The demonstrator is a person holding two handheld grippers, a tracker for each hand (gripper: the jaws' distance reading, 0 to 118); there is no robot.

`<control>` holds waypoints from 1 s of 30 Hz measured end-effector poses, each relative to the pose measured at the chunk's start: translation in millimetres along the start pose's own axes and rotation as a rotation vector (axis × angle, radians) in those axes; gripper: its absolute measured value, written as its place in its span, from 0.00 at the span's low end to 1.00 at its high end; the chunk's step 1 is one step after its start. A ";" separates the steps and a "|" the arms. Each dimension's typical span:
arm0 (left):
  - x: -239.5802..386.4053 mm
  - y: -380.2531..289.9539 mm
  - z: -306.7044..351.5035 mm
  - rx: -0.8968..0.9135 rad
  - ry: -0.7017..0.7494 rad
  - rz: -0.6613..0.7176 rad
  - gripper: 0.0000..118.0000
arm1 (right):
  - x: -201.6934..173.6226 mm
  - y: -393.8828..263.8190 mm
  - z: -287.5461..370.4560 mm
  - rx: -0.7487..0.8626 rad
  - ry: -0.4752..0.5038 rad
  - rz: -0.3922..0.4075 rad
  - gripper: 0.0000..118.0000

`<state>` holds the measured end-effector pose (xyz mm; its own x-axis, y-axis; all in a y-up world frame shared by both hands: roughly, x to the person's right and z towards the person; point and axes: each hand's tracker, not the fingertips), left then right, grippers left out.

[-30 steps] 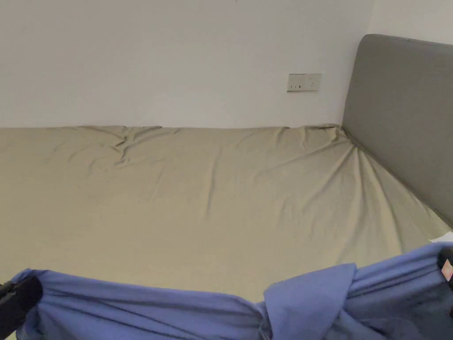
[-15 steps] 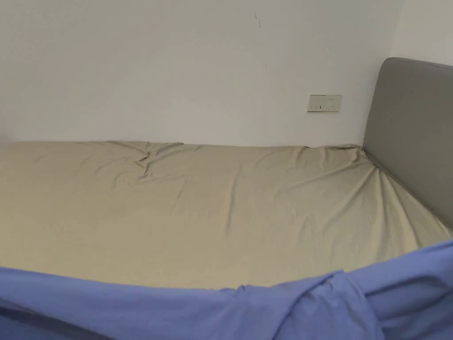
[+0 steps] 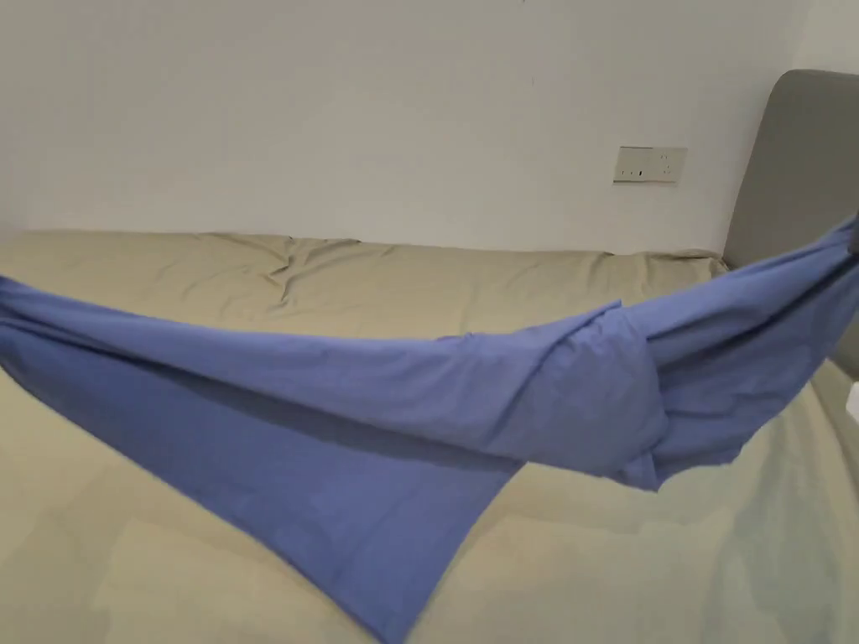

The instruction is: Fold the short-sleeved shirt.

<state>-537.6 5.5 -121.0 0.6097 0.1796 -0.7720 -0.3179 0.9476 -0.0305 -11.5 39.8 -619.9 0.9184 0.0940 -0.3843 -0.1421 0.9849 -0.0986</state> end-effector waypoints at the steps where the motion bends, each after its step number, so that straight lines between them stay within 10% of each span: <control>1: 6.4 3.5 -7.0 0.008 0.001 -0.004 0.01 | -8.2 6.3 -5.1 0.000 0.000 -0.007 0.01; 14: 7.3 -38.6 -45.7 -0.114 -0.067 0.016 0.01 | -24.0 -30.5 -48.1 -0.156 0.043 0.001 0.01; 30: -68.9 -186.2 189.9 -0.332 -0.092 -0.029 0.01 | 81.9 -200.8 170.5 -0.585 0.134 -0.029 0.01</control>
<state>-382.5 -133.2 58.4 0.6799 0.1917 -0.7078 -0.5093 0.8178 -0.2678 155.2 -125.5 -475.1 0.8759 0.0117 -0.4824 -0.3321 0.7399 -0.5850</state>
